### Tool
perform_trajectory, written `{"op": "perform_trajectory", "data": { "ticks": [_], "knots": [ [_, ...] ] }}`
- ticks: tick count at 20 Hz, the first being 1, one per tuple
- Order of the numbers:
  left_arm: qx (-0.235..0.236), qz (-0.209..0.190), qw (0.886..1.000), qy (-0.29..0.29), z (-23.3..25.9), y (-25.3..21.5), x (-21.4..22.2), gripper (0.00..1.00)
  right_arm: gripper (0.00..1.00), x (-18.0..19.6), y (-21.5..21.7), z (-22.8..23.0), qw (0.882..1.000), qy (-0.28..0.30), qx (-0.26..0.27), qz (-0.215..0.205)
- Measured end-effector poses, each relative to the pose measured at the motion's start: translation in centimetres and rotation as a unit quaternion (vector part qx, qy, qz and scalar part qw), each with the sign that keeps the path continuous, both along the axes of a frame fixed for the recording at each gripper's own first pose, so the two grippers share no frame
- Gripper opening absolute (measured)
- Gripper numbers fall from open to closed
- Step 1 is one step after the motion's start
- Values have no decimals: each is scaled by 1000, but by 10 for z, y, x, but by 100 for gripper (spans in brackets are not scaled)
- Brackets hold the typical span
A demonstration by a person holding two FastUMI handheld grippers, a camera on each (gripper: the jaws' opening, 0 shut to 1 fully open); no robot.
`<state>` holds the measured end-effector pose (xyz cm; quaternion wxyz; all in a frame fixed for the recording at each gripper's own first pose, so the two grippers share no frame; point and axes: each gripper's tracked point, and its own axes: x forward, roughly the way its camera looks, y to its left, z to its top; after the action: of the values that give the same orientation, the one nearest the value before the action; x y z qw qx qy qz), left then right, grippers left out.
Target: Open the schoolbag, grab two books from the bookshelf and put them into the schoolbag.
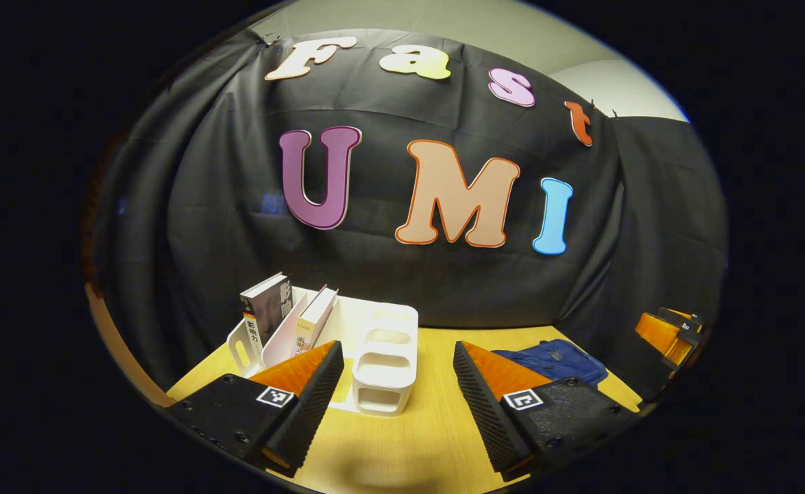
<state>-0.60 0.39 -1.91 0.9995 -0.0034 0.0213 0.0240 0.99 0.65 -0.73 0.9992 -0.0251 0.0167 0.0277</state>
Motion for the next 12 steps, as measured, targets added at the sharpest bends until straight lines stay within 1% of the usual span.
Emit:
{"op": "perform_trajectory", "data": {
  "ticks": [3, 5, 6, 7, 12],
  "knots": [
    [2, 1, 1000, 4, -3, 2, -2, 94, 94, -1, -1, -3, 1000, 1, -17, -1],
    [1, 3, 1000, 5, -5, 5, -3, 94, 99, -2, -1, -7, 1000, 2, -30, -1],
    [1, 4, 1000, 6, -5, 6, -4, 94, 94, -1, -2, -9, 999, 3, -38, -2],
    [1, 5, 1000, 6, -5, 6, -5, 94, 97, -1, -2, -12, 999, 5, -48, -1],
    [5, 11, 1000, 10, -6, 12, -6, 94, 100, 0, -8, -39, 992, 20, -127, -5]
  ]
}}
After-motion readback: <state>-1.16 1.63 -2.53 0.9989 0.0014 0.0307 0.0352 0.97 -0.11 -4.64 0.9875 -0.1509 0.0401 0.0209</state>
